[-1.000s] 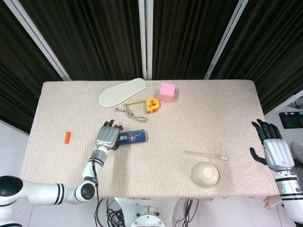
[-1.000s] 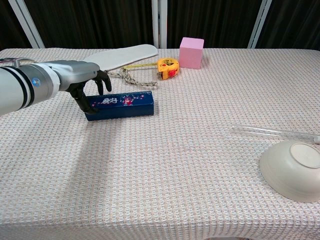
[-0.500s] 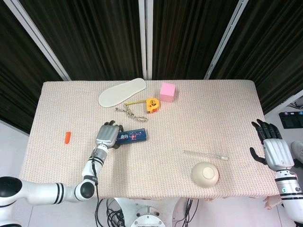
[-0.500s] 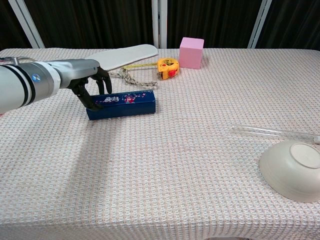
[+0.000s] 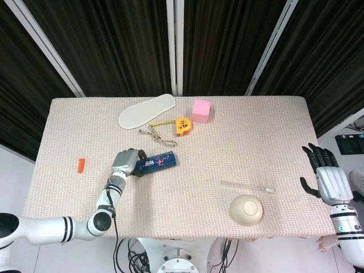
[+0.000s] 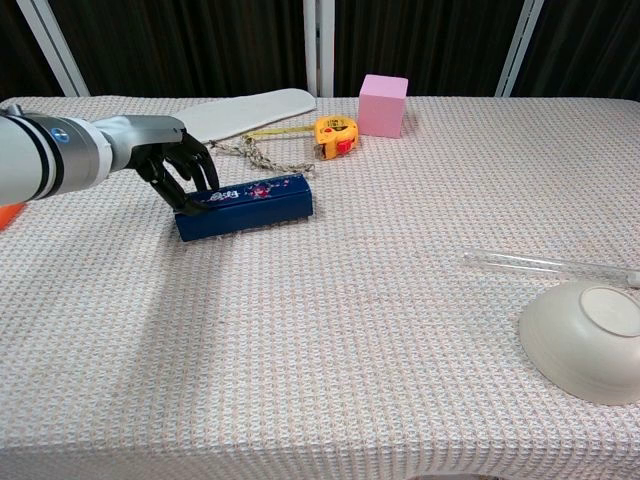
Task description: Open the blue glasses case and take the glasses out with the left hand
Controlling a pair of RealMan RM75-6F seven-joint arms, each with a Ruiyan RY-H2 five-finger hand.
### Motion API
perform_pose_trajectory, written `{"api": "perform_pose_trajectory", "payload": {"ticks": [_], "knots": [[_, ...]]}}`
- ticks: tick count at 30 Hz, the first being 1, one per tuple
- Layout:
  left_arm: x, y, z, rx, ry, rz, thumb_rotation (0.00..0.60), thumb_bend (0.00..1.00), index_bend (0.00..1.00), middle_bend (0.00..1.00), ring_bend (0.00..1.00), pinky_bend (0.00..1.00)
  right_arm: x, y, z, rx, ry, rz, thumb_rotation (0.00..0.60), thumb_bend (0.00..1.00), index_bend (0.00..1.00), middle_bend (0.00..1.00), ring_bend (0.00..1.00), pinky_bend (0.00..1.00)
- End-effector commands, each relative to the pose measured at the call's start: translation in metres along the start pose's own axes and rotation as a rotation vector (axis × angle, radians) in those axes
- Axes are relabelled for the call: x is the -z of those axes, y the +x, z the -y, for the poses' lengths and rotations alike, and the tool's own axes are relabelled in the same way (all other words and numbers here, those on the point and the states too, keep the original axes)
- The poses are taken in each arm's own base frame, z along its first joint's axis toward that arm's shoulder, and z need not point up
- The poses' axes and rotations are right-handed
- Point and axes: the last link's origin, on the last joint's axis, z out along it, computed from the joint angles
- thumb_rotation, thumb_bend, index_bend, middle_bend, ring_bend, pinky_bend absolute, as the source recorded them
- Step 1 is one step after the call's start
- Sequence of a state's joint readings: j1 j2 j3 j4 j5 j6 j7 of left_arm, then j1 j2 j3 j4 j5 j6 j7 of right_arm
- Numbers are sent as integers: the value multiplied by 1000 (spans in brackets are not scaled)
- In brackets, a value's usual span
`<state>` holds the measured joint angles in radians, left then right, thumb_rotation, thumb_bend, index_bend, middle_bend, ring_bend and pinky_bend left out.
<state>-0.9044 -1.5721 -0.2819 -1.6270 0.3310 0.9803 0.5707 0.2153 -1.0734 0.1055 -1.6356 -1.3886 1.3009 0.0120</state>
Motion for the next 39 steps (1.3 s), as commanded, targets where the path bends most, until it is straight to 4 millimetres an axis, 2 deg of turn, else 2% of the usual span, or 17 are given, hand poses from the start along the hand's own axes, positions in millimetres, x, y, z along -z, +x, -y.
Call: {"api": "perform_pose_trajectory", "payload": {"ticks": [1,9,23,39], "knots": [[-1,2,1,66,9,16,600,483,500,498,202,251,0,0,0,1,0,0,600,327,0,0,0,0],[0,8,2,232,15,65,600,489,558,555,264,281,-1,-1,0,2,-1,1,600,327,0,0,0,0],[-1,12,8,443,42,145,600,488,580,582,299,308,-2,-3,0,5,-1,6,600,327,0,0,0,0],[3,14,4,672,-8,184,600,488,610,614,334,322,-3,-4,0,8,1,8,600,327,0,0,0,0]]}}
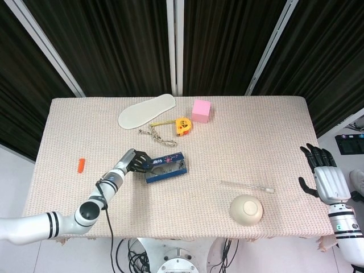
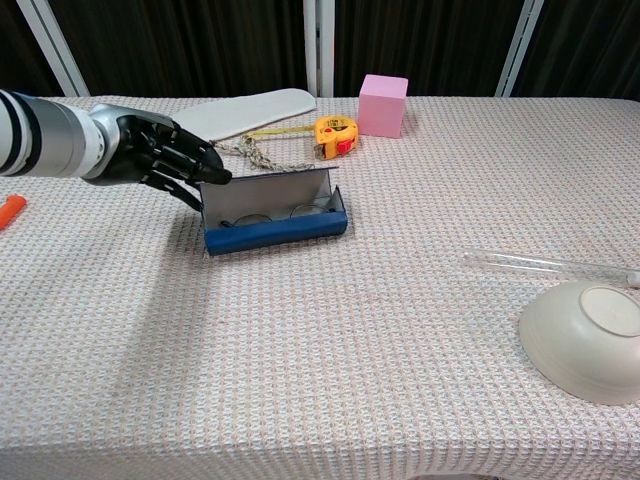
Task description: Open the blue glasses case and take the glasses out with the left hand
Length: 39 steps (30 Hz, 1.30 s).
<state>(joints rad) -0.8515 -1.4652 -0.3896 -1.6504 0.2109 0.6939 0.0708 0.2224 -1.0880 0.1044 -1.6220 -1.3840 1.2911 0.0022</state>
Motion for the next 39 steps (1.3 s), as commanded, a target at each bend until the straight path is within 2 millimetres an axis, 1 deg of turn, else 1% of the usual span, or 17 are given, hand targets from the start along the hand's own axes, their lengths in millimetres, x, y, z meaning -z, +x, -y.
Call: {"api": "perform_pose_trajectory", "payload": {"ticks": [1,7,13,16,17,22,24,27,35,39], "knots": [[0,1,2,42,7,12,600,488,611,616,336,323,0,0,0,0,0,0,600,327,0,0,0,0],[-2,2,6,80,27,9,600,488,610,614,339,328,0,0,0,1,0,0,600,327,0,0,0,0],[-9,3,10,104,59,-20,600,484,581,584,324,332,0,-1,0,2,3,7,600,327,0,0,0,0],[-12,3,12,107,62,-27,600,482,520,514,264,312,0,-1,0,2,1,6,600,327,0,0,0,0],[-13,3,12,104,60,-35,600,482,494,471,226,301,0,-1,0,2,1,6,600,327,0,0,0,0],[-18,1,11,79,28,-75,600,481,461,315,97,290,0,-2,0,0,4,11,600,329,0,0,0,0],[-21,0,10,67,0,-102,600,479,444,258,70,299,0,-2,1,-2,7,14,600,330,0,0,0,0],[-27,-1,8,-2,-57,-172,600,479,397,203,53,308,-1,-2,1,-4,11,16,600,331,0,0,0,0],[-42,0,4,-140,-221,-354,600,479,312,179,53,315,-2,-1,0,-11,15,14,600,332,0,0,0,0],[-40,4,3,-174,-275,-387,600,477,295,167,53,293,-3,-2,-1,-13,15,15,600,332,0,0,0,0]]}}
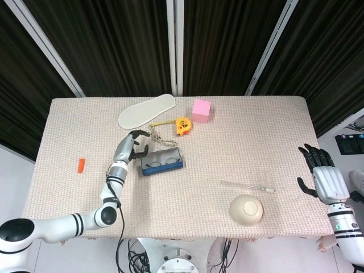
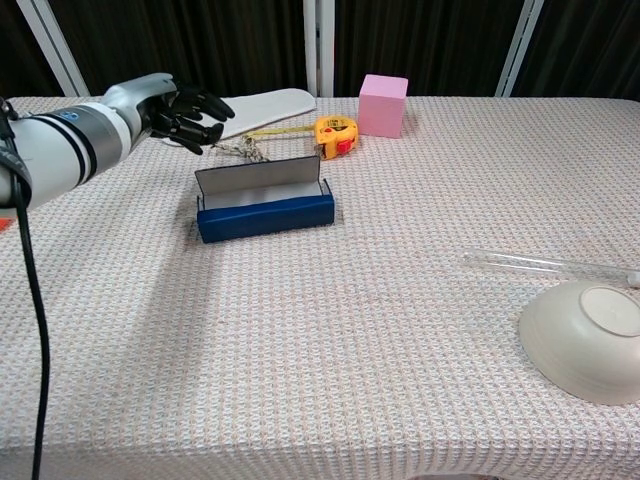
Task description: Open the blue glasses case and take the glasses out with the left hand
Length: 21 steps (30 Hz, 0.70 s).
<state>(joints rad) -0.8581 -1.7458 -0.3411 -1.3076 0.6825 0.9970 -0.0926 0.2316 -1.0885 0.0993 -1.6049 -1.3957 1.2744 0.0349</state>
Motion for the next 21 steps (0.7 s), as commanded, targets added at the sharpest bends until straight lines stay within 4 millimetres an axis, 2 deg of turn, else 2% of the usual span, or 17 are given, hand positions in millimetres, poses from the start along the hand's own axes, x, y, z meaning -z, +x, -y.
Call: {"api": "perform_pose_trajectory", "payload": {"ticks": [1,7,12,17,21], "knots": [[1,3,2,-24,-56,-56,600,475,294,166,53,286,-1,0,0,-2,1,0,600,333,0,0,0,0],[15,14,-1,-157,-188,-86,600,422,272,148,53,216,-2,-1,0,-1,1,0,600,333,0,0,0,0],[37,20,9,-343,-308,-70,600,402,270,154,53,203,-1,-2,1,2,2,-2,600,335,0,0,0,0],[55,24,27,-507,-343,39,600,417,270,268,115,249,0,-3,3,5,10,2,600,335,0,0,0,0],[65,29,41,-630,-331,127,600,440,269,312,125,252,1,-1,4,2,12,-4,600,335,0,0,0,0]]}}
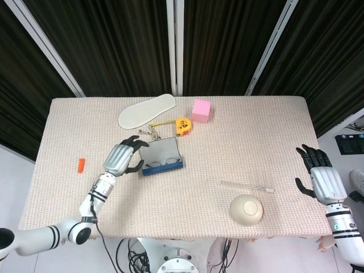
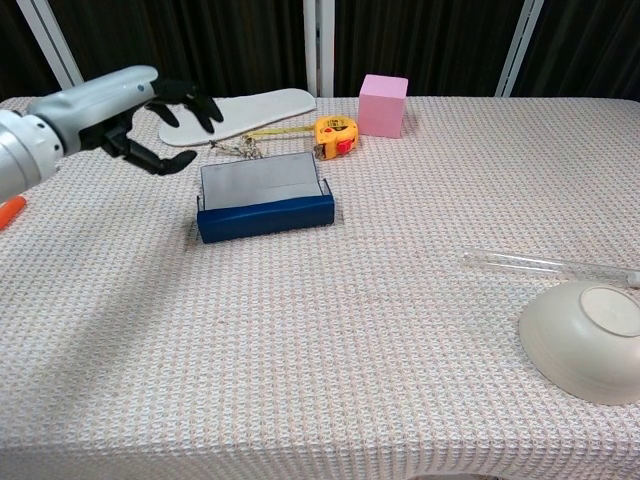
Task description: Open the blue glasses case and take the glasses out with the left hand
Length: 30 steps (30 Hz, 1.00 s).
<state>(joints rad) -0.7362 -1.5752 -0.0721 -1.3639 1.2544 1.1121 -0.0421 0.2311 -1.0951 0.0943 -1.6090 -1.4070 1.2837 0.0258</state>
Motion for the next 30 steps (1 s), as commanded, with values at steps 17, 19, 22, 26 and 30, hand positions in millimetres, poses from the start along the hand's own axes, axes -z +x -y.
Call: {"api": "perform_pose_trajectory", "payload": {"ticks": [17,19,22,26,30], "knots": [[23,-16,6,-109,-71,229,600,440,181,247,78,236,0,1,-1,-9,-3,6,600,335,0,0,0,0],[22,-16,5,-112,-76,223,600,439,182,247,78,233,0,1,-1,-9,-4,7,600,335,0,0,0,0],[21,-17,3,-116,-79,237,600,440,182,252,72,230,0,1,-2,-9,-5,9,600,335,0,0,0,0],[23,-20,3,-155,-86,272,600,440,182,264,54,221,0,1,-1,-9,-5,11,600,335,0,0,0,0],[25,-25,2,-165,-87,320,600,440,178,265,30,205,0,1,-2,-12,-7,11,600,336,0,0,0,0]]}}
